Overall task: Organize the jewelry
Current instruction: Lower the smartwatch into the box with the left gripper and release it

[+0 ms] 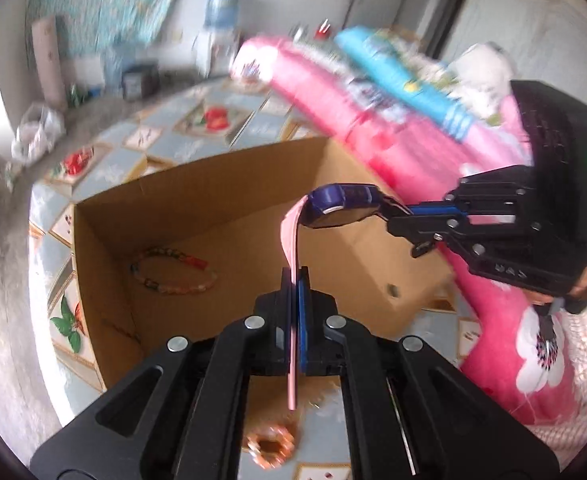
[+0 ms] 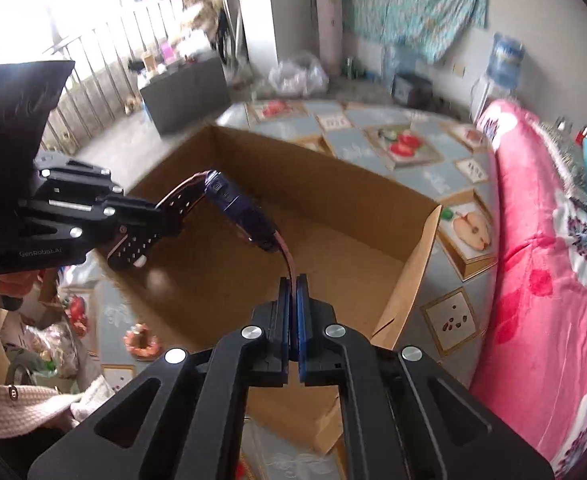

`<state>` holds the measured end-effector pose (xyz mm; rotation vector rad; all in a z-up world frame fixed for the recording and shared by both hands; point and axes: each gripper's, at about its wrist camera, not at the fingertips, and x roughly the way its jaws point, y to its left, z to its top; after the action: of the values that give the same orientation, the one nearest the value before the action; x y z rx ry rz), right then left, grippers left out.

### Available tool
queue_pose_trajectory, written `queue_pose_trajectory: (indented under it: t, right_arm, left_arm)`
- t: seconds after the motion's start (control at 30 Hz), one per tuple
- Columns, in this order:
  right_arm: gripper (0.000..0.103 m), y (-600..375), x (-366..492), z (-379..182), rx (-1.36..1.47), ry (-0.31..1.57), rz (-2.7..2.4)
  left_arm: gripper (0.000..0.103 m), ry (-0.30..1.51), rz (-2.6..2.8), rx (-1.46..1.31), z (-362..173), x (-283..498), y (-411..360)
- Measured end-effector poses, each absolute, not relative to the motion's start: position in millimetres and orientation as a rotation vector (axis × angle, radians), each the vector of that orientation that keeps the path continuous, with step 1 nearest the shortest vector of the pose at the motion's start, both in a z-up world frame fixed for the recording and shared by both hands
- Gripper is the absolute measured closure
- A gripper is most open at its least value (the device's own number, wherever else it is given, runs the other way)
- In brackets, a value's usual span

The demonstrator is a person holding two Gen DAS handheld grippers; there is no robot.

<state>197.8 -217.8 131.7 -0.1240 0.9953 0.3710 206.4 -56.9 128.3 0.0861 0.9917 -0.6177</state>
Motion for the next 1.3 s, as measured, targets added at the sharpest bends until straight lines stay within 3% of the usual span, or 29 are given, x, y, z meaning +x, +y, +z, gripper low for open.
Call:
queue_pose_trajectory:
  t: [0.33, 0.5, 0.63, 0.73, 0.97, 1.1, 1.17, 1.3]
  right_arm:
    - [0.1, -205, 281, 83, -0.347, 1.245, 0.295]
    - [0.095, -201, 300, 74, -0.451, 1.207, 0.233]
    - [0.091, -203, 309, 76, -0.449, 1.164, 0.216]
    - [0.085, -208, 314, 85, -0.405, 1.115, 0.208]
    - [0.085, -230, 312, 113, -0.262, 1.014, 0.195]
    - [0.084, -257, 280, 135, -0.038, 0.902, 0.207]
    - [0.079, -266, 258, 140, 0.058, 0.836, 0.192]
    - [0.068, -276, 209, 144, 0.236, 0.693, 0.187]
  left_arm:
    - [0.101, 1.397, -0.547, -0.032, 38, 308, -70]
    - [0.088, 1.489, -0.446, -0.039, 7, 330, -74]
    - [0.078, 1.492, -0.458, -0.063, 5, 328, -74]
    - [0.076, 1.488, -0.447, -0.068, 4, 328, -70]
    - [0.07, 1.484, -0.447, -0.116, 9, 326, -57]
    - [0.065, 1.421, -0.466, -0.15, 27, 321, -50]
    - [0.061, 1.356, -0.479, -0.172, 44, 316, -46]
    - [0.043, 1.202, -0.533, -0.177, 86, 293, -39]
